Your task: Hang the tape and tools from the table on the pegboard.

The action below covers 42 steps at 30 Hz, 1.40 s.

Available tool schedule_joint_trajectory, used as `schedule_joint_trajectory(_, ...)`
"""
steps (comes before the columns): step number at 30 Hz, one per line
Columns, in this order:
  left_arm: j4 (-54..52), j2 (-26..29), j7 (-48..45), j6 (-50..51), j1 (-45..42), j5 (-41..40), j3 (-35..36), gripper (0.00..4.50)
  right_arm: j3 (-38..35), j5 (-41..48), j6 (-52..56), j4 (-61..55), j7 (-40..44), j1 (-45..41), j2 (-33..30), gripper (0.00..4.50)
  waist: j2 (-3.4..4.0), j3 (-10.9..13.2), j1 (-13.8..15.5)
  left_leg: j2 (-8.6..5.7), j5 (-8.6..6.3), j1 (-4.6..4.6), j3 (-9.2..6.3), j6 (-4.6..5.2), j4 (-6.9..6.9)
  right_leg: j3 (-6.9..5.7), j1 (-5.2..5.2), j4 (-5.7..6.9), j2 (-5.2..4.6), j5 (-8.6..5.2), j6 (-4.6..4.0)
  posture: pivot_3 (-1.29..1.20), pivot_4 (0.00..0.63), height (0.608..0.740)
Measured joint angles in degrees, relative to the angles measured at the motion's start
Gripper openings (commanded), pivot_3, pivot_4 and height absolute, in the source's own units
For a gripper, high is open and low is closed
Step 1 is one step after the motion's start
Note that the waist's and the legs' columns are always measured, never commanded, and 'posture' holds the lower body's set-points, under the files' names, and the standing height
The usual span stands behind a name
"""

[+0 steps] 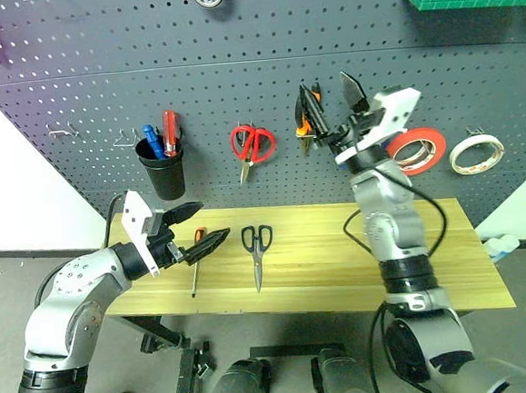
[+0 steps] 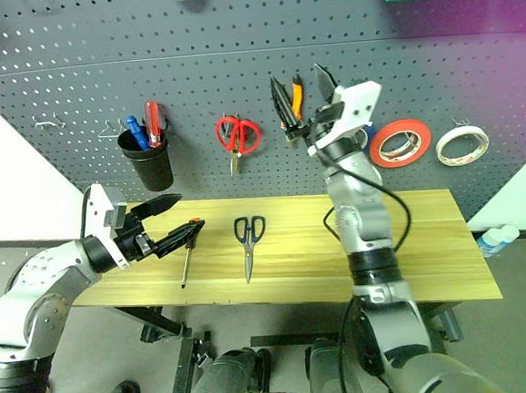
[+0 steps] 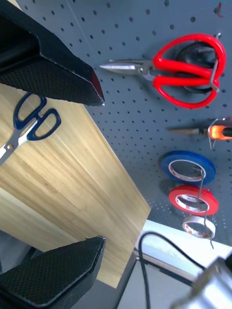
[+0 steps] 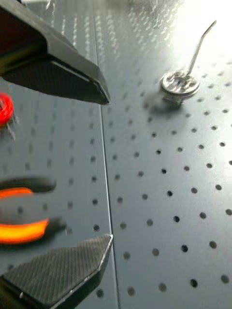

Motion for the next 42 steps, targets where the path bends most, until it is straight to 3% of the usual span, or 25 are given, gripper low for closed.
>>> schedule_joint_trajectory(6,2.95,-0.81,-0.10,-1.42,-1.27,1.89,-1.07,4.50,-0.16,5.55,12.08,-6.62,12.58,14.13,-13.59,4.48,0.08,0.34,0.04,0.00,-0.10,-0.27,0.10,0.18,0.16,-0.05,0.19,-0.22,-0.11,-0.15,-0.04,-0.07,0.084,0.740)
schedule_joint_trajectory(12,8.81,-4.67,1.99,-2.52,-5.59,6.22,-5.57,4.50,-0.67,2.80,11.34,-8.58,22.53,19.45,-23.58,4.48,-0.08,0.47,-0.48,0.06,-0.19,-0.28,0.15,0.28,0.16,-0.10,0.29,-0.45,-0.11,-0.14,0.00,-0.11,0.094,0.740)
schedule_joint_trajectory(17,20.41,-11.62,13.92,-1.83,-10.69,18.79,-13.76,4.50,-3.64,15.48,24.12,-13.66,29.21,19.75,-29.69,4.48,-0.37,0.77,-0.15,0.06,-0.23,-0.61,0.12,0.57,0.29,-0.20,0.23,-0.75,-0.13,0.02,0.28,-0.14,0.106,0.740)
schedule_joint_trajectory(24,26.47,-21.02,24.79,2.79,-12.96,28.04,-20.89,4.50,-4.82,18.41,29.75,-15.41,30.08,18.99,-30.31,4.48,-0.77,1.08,-0.28,0.02,-0.36,-1.04,0.16,0.79,0.40,-0.18,-0.11,-0.97,-0.17,0.30,0.73,-0.16,0.118,0.740)
schedule_joint_trajectory(35,33.44,-29.85,32.80,10.81,-18.13,33.47,-22.00,4.50,-3.61,19.10,35.22,-16.86,30.09,19.27,-31.34,4.48,-0.83,2.05,-0.54,0.02,-0.43,-1.05,0.20,0.71,0.55,-0.21,-0.06,-0.94,-0.19,0.31,0.76,-0.21,0.164,0.740)
schedule_joint_trajectory(42,42.29,-34.54,43.59,16.24,-24.68,36.67,-19.08,4.50,-4.55,20.41,36.64,-18.74,30.03,20.09,-31.37,4.48,-1.11,3.63,-0.69,0.02,-0.45,-1.19,0.22,0.86,0.66,-0.22,-0.14,-0.97,-0.19,0.34,0.84,-0.22,0.199,0.740)
